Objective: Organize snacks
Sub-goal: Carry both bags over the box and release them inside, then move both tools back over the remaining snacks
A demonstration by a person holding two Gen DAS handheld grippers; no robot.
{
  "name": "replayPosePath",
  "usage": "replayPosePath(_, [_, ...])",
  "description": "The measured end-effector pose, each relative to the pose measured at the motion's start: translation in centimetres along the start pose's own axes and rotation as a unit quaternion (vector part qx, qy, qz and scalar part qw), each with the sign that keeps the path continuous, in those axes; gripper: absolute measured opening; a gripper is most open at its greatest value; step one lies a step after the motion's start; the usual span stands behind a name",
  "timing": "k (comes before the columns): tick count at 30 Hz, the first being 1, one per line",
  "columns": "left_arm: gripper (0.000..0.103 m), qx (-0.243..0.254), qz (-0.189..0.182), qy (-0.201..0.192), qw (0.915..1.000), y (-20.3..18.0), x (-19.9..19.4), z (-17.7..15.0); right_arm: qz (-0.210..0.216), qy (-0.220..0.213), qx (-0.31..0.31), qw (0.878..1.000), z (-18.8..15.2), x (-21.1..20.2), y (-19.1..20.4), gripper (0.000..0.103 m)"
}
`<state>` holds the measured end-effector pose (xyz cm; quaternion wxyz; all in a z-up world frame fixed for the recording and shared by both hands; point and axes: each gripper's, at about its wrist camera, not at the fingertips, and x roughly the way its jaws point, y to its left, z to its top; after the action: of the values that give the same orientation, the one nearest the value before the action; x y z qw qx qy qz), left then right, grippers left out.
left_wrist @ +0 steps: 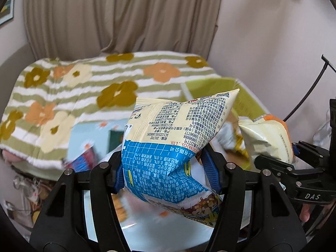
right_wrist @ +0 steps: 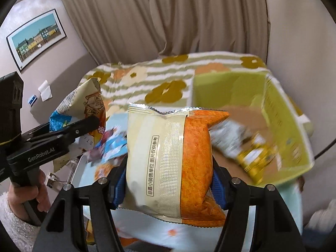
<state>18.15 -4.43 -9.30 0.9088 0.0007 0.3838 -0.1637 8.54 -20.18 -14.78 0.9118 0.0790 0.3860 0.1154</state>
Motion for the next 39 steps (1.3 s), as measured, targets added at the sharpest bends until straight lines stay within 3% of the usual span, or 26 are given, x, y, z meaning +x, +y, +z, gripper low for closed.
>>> replayPosePath(6, [0.058,-0.002,-0.017,0.000,0.9999,-7.2,3.8,2.9,-0.014,-0.010,0.001,1.000,2.4,-0.8,-7.1,0.062])
replayPosePath(12, [0.058,-0.010,-0.024,0.041,0.9988,-12.6,8.6,3.4,-0.011,0.005,0.023,1.000,3.3,-0.4,-12.7,0.062])
replayPosePath(18, [0.059,0.001,-0.025,0.096,0.9951,-15.3,12.4,2.0,0.003,0.016,0.057,0.998,2.6,-0.5,-15.6,0.062])
replayPosePath(21, [0.064,0.010,-0.028,0.125,0.9917,-15.8,13.9,1.1,0.004,0.020,0.069,0.997,2.3,-0.3,-16.4,0.062])
replayPosePath(23, [0.088,0.010,-0.036,0.142,0.9891,-16.0,14.7,0.7,0.006,0.020,0.074,0.997,2.4,-0.3,-16.9,0.062])
replayPosePath(24, [0.093,0.010,-0.035,0.146,0.9886,-16.1,14.8,0.5,0.006,0.019,0.075,0.997,2.4,-0.4,-17.0,0.062])
replayPosePath(26, [0.101,0.015,-0.028,0.145,0.9889,-16.3,14.5,0.3,0.008,0.017,0.075,0.997,2.3,-0.5,-17.2,0.062])
replayPosePath(39, [0.101,0.018,0.017,0.083,0.9963,-14.0,9.7,0.0,0.018,0.041,0.055,0.998,1.6,1.7,-16.5,0.062])
